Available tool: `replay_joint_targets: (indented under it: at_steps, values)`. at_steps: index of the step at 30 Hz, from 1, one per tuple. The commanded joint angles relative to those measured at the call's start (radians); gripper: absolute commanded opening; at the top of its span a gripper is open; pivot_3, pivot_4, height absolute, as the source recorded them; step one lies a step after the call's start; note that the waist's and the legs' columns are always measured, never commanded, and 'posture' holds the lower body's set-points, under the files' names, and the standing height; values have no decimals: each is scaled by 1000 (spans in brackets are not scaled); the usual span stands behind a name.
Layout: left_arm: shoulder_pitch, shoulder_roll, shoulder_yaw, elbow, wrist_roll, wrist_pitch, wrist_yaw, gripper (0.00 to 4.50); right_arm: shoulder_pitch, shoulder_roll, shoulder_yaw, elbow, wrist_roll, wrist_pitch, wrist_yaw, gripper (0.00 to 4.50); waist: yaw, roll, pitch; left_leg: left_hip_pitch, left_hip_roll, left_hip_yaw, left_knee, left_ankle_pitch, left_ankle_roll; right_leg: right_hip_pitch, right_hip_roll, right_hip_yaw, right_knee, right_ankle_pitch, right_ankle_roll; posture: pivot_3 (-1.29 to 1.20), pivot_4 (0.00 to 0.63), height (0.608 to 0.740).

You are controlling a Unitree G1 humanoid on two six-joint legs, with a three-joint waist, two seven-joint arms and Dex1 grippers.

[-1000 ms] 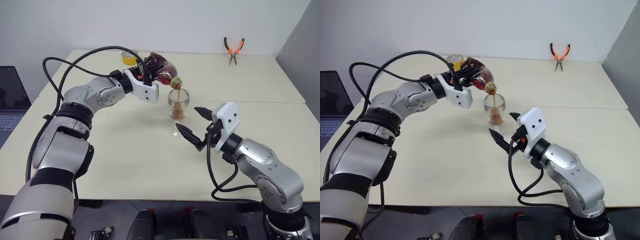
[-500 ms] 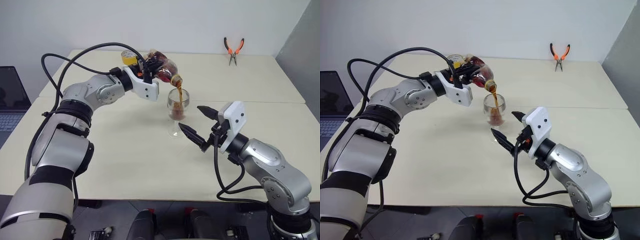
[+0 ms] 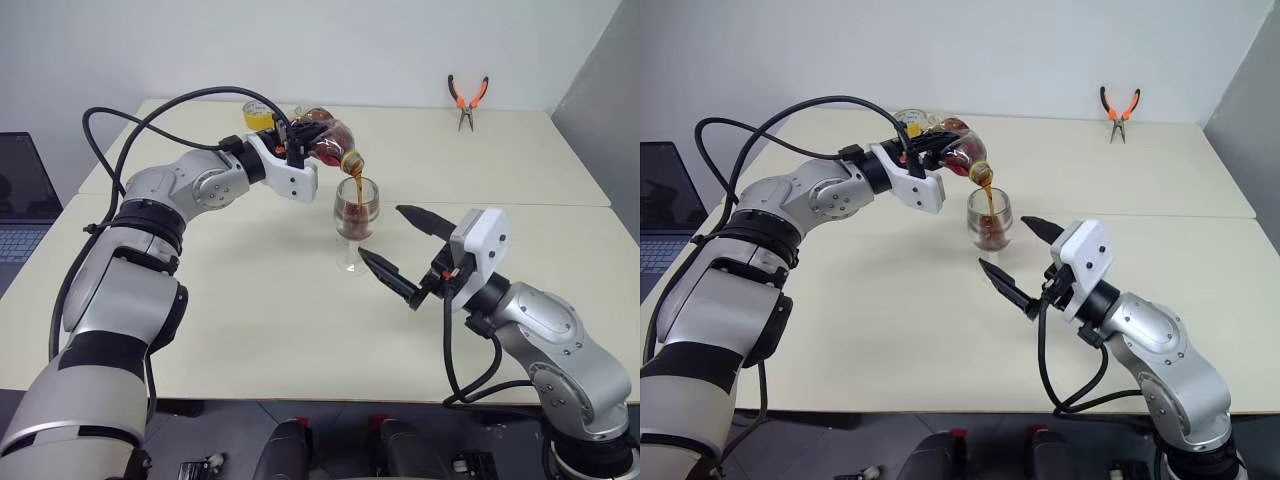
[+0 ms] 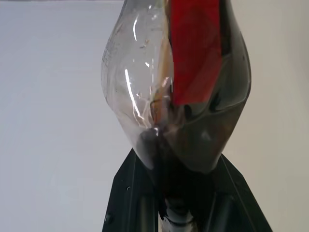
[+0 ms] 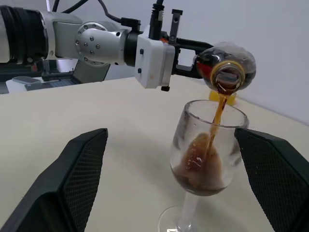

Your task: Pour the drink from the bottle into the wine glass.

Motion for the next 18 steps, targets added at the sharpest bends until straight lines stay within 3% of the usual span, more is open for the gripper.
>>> replay_joint_targets:
  at_steps: [1, 18]
  values:
    - [-51, 19, 9, -11, -7, -1, 29, 508, 0, -8, 1, -18, -10, -33, 10, 4500, 0, 0, 0, 0, 0, 0, 0, 0, 0, 0, 0, 0, 0, 0, 0, 0, 150, 740]
    - [-60, 19, 3, -1, 3, 8, 45, 508, 36, -13, 14, -19, -22, -42, 14, 4500, 0, 0, 0, 0, 0, 0, 0, 1, -2, 0, 0, 0, 0, 0, 0, 0, 150, 740]
